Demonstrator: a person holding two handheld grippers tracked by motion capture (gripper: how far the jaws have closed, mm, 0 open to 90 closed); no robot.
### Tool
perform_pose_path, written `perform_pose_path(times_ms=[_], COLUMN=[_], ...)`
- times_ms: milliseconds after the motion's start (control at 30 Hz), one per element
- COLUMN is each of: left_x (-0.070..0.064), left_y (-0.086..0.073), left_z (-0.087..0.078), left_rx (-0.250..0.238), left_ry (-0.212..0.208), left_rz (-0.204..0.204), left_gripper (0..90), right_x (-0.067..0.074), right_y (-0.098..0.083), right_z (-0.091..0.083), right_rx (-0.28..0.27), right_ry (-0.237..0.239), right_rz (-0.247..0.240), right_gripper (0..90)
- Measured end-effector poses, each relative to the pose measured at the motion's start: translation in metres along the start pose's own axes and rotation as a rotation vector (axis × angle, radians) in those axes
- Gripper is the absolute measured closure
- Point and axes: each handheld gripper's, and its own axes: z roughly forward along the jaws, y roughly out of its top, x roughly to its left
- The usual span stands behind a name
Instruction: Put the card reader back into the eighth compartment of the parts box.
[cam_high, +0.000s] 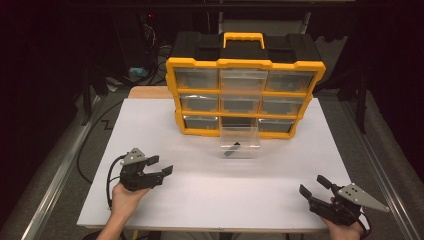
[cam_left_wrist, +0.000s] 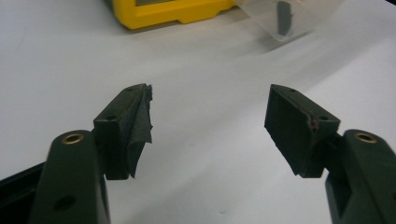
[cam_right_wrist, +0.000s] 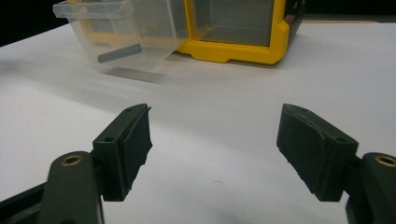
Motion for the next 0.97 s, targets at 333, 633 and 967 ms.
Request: perform_pose_path(times_ms=[333,633,967], left_x=[0.011,0.021,0.026], left_y=[-0.018,-0.037,-0.045], left_z=[-0.011,-0.018,-0.022], left_rx=[-0.092,-0.121,-0.123], left_ry=[0.059,0.095,0.111], left_rz=[-0.045,-0.093,-0.113], left_gripper=[28.8,28.1,28.1], right_x=[0.0,0.0,0.001], right_y=[0.0,0.0,0.0], right_z=[0.0,-0.001,-0.001], right_rx=[-0.001,-0.001,-0.004], right_ry=[-0.003,0.0,-0.001], right_rz=[0.002,0.002,0.003], right_gripper=[26.1,26.1,26.1])
